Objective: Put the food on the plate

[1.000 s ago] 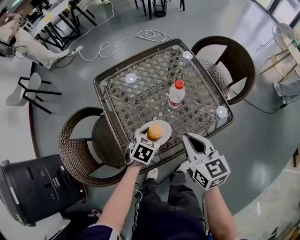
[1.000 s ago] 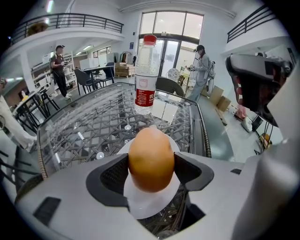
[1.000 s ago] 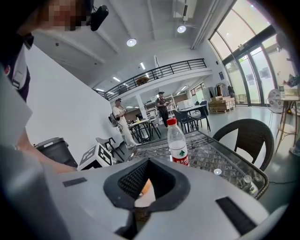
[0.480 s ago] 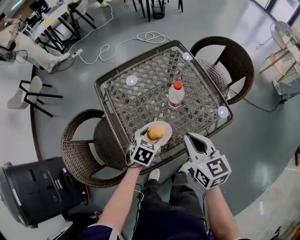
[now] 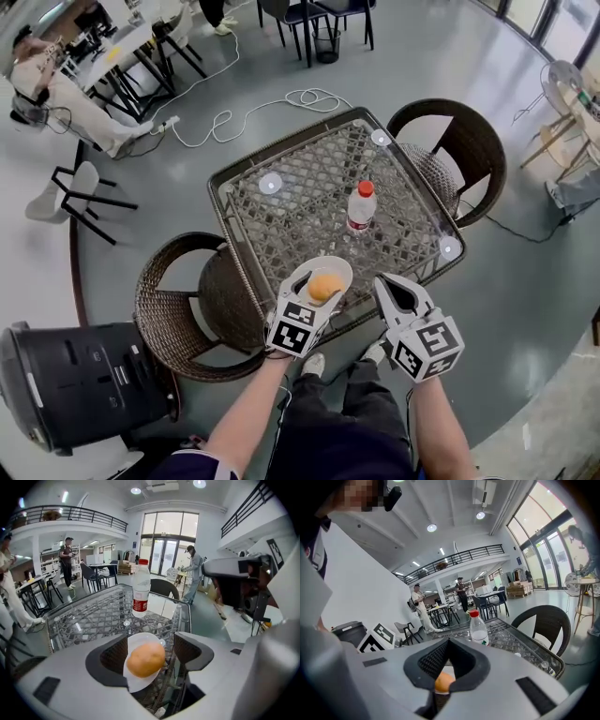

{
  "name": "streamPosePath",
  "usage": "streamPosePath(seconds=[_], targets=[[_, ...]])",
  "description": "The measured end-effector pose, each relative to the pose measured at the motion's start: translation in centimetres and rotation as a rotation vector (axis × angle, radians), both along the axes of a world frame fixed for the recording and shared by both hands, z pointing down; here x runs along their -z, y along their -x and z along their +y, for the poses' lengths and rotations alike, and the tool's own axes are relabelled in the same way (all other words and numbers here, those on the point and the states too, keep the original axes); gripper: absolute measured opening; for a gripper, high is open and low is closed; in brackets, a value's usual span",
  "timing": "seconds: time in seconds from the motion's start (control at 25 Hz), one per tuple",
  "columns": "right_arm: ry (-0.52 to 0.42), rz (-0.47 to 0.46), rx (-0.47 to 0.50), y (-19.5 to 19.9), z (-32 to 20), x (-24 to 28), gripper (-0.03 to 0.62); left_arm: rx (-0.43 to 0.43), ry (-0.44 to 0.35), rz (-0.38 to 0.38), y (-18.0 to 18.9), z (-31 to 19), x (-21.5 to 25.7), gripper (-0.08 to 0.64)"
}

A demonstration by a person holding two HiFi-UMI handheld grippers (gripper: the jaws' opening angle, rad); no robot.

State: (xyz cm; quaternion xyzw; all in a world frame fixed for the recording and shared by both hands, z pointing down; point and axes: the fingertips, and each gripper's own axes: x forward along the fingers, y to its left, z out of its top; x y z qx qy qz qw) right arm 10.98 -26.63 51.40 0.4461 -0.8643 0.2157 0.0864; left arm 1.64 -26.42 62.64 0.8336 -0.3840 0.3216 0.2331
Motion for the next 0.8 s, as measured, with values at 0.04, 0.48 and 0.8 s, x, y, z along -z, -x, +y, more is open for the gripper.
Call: streamPosePath(seconds=[0.04, 0.48, 0.8], targets=[[-0.005, -0.001, 0.0, 0.1, 0.1, 0.4, 0.005, -0.004, -0.012, 0.029, -0.2, 0.3, 0.9, 0.31], [-0.055, -0.033, 0.01, 2.4, 1.0, 3.7, 0.005, 0.014, -0.255, 0.124, 1.3, 2.0, 10.9, 0.078], [-0.111, -0.036, 0.028, 4.6, 1.5, 6.8, 0.005, 0.011, -0.357, 0.215, 1.7, 2.8, 17.0, 0.009]])
